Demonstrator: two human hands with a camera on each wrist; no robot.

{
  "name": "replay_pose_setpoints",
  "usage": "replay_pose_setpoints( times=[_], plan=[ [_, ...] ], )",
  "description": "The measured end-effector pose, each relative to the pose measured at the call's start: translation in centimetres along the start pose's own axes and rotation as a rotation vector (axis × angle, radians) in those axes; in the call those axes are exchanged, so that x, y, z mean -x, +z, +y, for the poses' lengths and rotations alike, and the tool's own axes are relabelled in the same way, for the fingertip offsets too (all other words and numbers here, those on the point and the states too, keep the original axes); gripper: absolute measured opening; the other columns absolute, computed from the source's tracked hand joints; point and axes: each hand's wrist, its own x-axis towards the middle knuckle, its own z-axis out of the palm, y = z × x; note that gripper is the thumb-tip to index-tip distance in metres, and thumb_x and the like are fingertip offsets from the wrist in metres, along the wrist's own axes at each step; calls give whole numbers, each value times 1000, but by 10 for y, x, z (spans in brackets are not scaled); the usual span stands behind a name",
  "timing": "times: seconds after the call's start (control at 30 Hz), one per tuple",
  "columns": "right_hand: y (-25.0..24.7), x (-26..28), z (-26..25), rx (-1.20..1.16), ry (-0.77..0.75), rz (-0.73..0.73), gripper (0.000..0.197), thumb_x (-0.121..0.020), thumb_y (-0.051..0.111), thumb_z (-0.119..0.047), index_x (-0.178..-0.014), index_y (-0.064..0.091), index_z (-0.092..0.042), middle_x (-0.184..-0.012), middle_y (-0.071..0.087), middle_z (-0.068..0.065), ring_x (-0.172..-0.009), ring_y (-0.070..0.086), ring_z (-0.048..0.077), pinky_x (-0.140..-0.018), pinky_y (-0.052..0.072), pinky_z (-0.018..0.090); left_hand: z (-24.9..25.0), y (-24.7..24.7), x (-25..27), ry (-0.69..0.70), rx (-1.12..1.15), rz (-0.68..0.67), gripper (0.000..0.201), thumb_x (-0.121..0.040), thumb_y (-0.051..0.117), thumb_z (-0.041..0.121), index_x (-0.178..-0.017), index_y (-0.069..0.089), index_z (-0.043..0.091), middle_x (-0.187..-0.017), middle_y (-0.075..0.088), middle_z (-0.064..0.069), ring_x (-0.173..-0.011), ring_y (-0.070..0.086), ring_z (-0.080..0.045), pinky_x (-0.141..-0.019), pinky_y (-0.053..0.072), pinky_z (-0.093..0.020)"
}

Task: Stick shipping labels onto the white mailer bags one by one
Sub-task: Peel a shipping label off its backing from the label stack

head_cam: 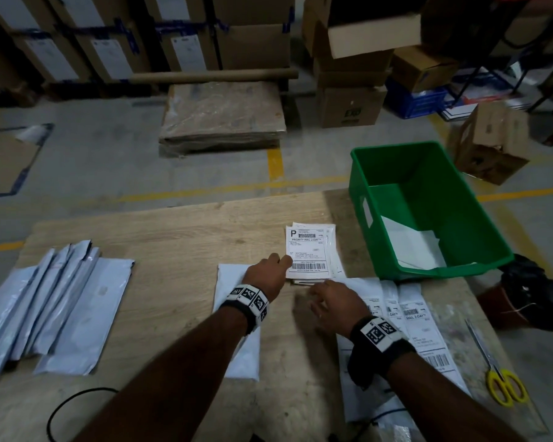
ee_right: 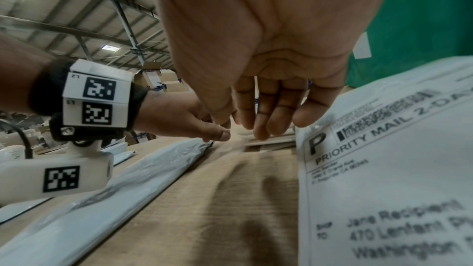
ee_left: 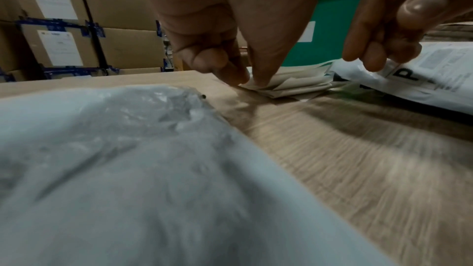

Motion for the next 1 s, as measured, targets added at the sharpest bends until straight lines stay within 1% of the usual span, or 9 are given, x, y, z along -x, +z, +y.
replay_pose_setpoints(
  times=[0.23,0.4,0.53,0.63,0.7,0.77,0.83,0.93,1.0],
  plan=[
    [-7,11,3,-9,-23,18,25,-85,52,-34,-104,59,-20,-106,62,5,-100,59,26,-84,50,40,9,-22,-1,13,-7,42,17,-98,41,22,-112,49,16,-105,60,-10,-91,60,-32,-70,46,-39],
    [-17,21,4,-34,-68,47,34,-86,54,-27,-118,56,-18,-110,63,7,-103,58,26,-87,48,37,14,-51,1,-23,44,107,18,-97,40,19,-111,49,13,-101,65,-12,-85,61,-35,-66,44,-39],
    [-30,28,-2,-114,-31,87,70,-87,58,-25,-148,23,-21,-105,64,7,-95,60,24,-80,47,34,16,-63,15,-41,143,171,15,-97,39,20,-106,49,12,-96,66,-14,-81,59,-36,-63,40,-36],
    [-43,36,-8,-184,-10,110,90,-88,58,-23,-151,-7,-26,-95,65,5,-78,62,21,-72,52,37,17,-74,30,-18,213,238,16,-97,38,20,-101,50,9,-90,67,-17,-77,59,-37,-62,43,-37],
    [-51,42,-13,-218,-50,154,95,-88,60,-22,-150,-13,-29,-94,61,0,-72,60,17,-72,53,36,18,-84,43,10,243,279,17,-96,41,20,-102,53,8,-89,68,-18,-78,61,-38,-66,49,-41],
    [-58,46,-22,-252,-93,197,95,-88,63,-23,-150,-9,-30,-102,54,-4,-78,58,13,-77,51,32,17,-92,54,45,266,300,16,-95,44,20,-102,54,9,-90,69,-17,-80,61,-38,-69,50,-42],
    [-63,46,-30,-259,-108,242,88,-88,63,-25,-151,3,-29,-112,56,1,-86,56,10,-82,48,27,15,-103,65,80,284,321,15,-94,45,19,-101,55,11,-90,68,-15,-81,61,-36,-68,49,-41],
    [-69,43,-47,-210,-126,305,66,-90,61,-25,-146,26,-19,-125,55,6,-91,50,4,-79,35,13,8,-117,81,161,317,361,13,-93,47,17,-100,56,12,-94,69,-11,-83,61,-33,-67,45,-34],
    [-71,42,-60,-196,-129,356,55,-91,60,-27,-139,37,-16,-129,55,4,-97,54,7,-79,35,13,-1,-121,91,200,325,356,13,-93,47,16,-101,57,13,-97,69,-10,-86,62,-32,-68,43,-32]
  ],
)
